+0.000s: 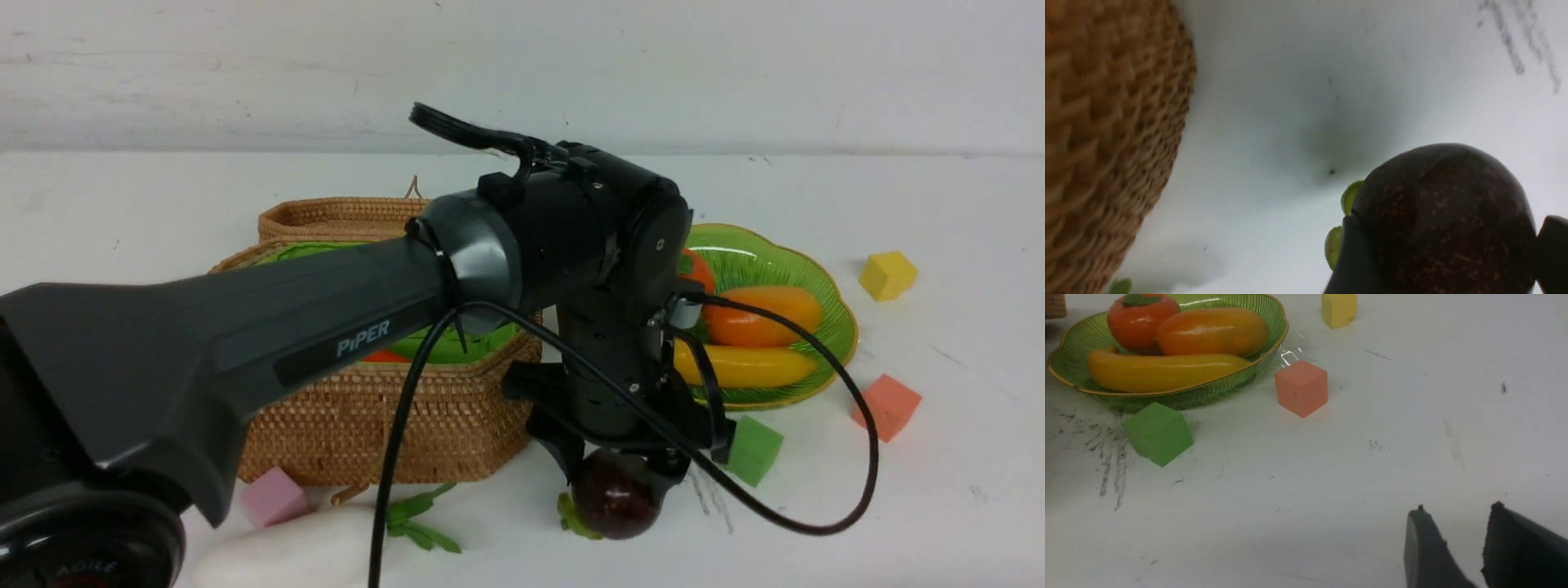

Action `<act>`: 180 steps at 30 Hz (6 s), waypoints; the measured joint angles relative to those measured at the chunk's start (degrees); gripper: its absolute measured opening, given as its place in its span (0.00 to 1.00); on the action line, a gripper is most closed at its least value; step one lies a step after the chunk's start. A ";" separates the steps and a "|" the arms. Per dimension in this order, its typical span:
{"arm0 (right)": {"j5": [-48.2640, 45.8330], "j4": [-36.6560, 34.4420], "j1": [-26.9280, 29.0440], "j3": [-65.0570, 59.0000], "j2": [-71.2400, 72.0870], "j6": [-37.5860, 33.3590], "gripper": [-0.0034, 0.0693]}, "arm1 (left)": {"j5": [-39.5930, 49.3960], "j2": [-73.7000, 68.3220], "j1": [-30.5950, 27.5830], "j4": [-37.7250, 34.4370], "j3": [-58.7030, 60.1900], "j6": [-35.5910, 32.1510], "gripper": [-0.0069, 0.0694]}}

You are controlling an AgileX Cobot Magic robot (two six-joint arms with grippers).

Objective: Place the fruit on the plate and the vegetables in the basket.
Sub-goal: Grab a mangosteen with your left arm and put it on the plate on the right, then take a daikon with your left arm and place it on the basket on the left.

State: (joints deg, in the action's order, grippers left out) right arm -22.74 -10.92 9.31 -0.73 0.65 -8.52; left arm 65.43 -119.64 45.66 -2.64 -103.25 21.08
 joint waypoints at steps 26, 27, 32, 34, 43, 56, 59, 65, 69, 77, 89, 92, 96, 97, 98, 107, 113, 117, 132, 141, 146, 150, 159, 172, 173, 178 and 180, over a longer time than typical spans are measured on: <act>0.00 0.00 0.00 0.00 0.00 0.00 0.37 | -17.40 -16.72 0.00 17.08 -29.78 5.44 0.76; 0.00 0.00 0.00 0.00 0.00 0.00 0.37 | -18.06 -17.19 0.00 17.72 -29.79 7.18 0.76; 0.00 0.00 0.00 0.00 0.00 0.00 0.37 | -19.07 -19.36 0.00 22.90 -29.79 16.32 0.76; 0.00 0.00 0.00 0.00 0.00 0.00 0.37 | -18.86 -19.78 0.00 23.76 -29.79 17.29 0.76; 0.05 0.00 0.00 0.00 0.00 0.00 0.37 | -18.56 -19.80 0.05 19.96 -29.84 16.86 0.79; 0.05 0.00 0.00 0.00 0.00 0.00 0.37 | -10.19 -12.14 0.17 17.74 -29.91 8.50 0.92; 0.05 0.00 0.00 0.00 0.00 0.00 0.37 | -4.74 -8.62 0.11 18.89 -29.91 5.66 0.89; 0.05 0.00 0.00 0.00 0.00 0.00 0.37 | 5.48 4.33 0.07 18.36 -26.95 -0.69 0.75; 0.05 -0.06 0.00 0.00 0.00 0.00 0.37 | 6.00 16.12 0.07 18.34 -17.33 -2.71 0.69; 0.05 -0.06 0.00 0.00 0.00 0.00 0.37 | 6.00 37.89 0.07 17.92 14.03 -9.93 0.62; 0.05 -0.06 0.00 0.00 0.00 0.00 0.37 | -9.28 41.32 0.07 24.12 46.47 -13.27 0.58; 0.05 -0.06 0.00 0.00 0.00 0.00 0.37 | -15.28 41.27 0.07 25.53 49.71 -17.34 0.58; 0.05 -0.06 0.00 0.00 0.00 0.00 0.37 | -21.39 41.27 -0.82 25.13 54.35 -21.08 0.58; 0.05 -0.06 0.00 0.00 0.00 0.00 0.37 | -23.30 41.27 -1.74 24.59 55.50 -21.85 0.58; 0.05 -0.06 0.00 0.00 0.00 0.00 0.37 | -25.51 41.27 -3.64 23.69 56.67 -22.53 0.58; 0.05 -0.06 0.00 0.00 0.00 0.00 0.37 | -27.86 40.27 -13.77 15.23 58.49 -34.85 0.65; 0.05 -0.06 0.00 0.00 0.00 0.00 0.37 | -30.47 37.64 -16.29 11.32 58.56 -40.14 0.92; 0.05 -0.06 0.00 0.00 0.00 0.00 0.37 | -32.34 34.10 -16.30 11.14 58.56 -40.32 0.96; 0.05 -0.06 0.00 0.00 0.00 0.00 0.37 | -31.35 32.34 -16.30 11.06 58.56 -40.49 0.72; 0.05 -0.05 0.00 0.00 0.00 0.00 0.37 | -15.27 49.87 -16.30 7.45 55.98 -42.54 0.72; 0.05 0.00 0.00 0.00 0.00 0.00 0.37 | -10.60 56.84 -16.30 7.48 55.02 -43.73 0.72; 0.05 0.00 0.00 0.00 0.00 0.00 0.37 | -11.42 58.21 -16.30 10.01 49.74 -43.73 0.72; 0.05 0.00 0.00 0.00 0.00 0.00 0.37 | -25.00 48.14 -16.30 19.27 38.24 -43.54 0.72; 0.05 0.00 0.00 0.00 0.00 0.00 0.37 | -38.57 24.53 -16.30 49.92 37.52 -30.79 0.72; 0.05 0.00 0.00 0.00 0.00 0.00 0.37 | -38.70 23.97 -16.30 51.37 37.52 -28.95 0.72; 0.05 0.00 0.00 0.00 0.00 0.00 0.37 | -39.06 23.50 -16.30 53.42 37.52 -22.66 0.79; 0.05 0.00 0.00 0.00 0.00 0.00 0.37 | -38.90 23.50 -16.30 53.48 37.52 -21.08 0.89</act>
State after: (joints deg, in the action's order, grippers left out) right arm -22.69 -10.92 9.31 -0.73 0.65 -8.52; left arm 26.52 -96.14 29.37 50.84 -65.73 0.00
